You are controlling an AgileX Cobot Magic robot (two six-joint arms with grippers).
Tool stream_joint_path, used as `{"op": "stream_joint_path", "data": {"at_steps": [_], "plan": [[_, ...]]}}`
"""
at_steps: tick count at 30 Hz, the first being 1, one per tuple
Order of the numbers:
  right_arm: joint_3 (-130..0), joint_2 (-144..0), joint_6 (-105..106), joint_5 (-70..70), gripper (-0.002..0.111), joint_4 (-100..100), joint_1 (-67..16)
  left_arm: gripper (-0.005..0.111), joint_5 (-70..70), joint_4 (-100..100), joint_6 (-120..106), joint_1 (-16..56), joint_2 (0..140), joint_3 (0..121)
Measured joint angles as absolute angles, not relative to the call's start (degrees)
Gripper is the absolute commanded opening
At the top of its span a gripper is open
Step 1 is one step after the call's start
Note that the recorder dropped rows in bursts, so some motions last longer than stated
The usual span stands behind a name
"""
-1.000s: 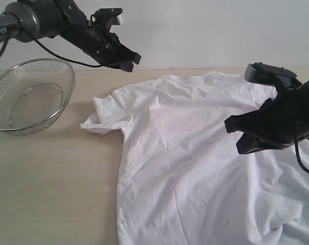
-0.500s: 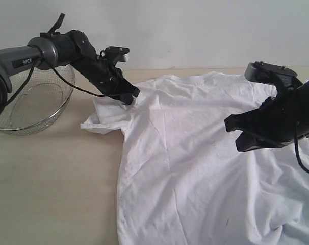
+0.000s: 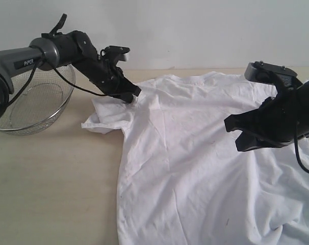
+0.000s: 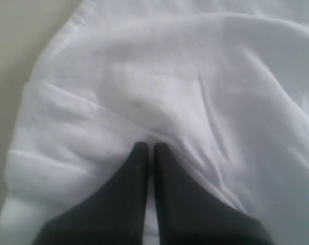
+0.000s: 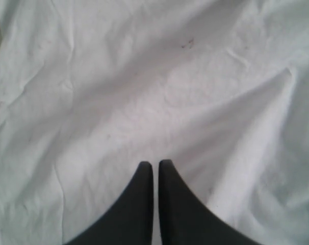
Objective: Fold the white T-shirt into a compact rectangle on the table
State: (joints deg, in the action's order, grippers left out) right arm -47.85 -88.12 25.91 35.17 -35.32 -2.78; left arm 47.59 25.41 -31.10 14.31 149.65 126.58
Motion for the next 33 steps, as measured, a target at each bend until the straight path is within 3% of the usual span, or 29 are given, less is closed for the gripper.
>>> {"op": "stream_joint_path", "data": {"at_steps": [22,33], "plan": [[-47.85,-88.12,25.91,35.05,0.000,-35.32,-2.78,0.005,45.00,25.71,-28.53,8.95,151.23,129.94],[-47.77,-87.85,25.91,33.99,0.000,-35.32,-2.78,0.005,53.64,37.33,-34.06,9.45,148.23,130.68]]}}
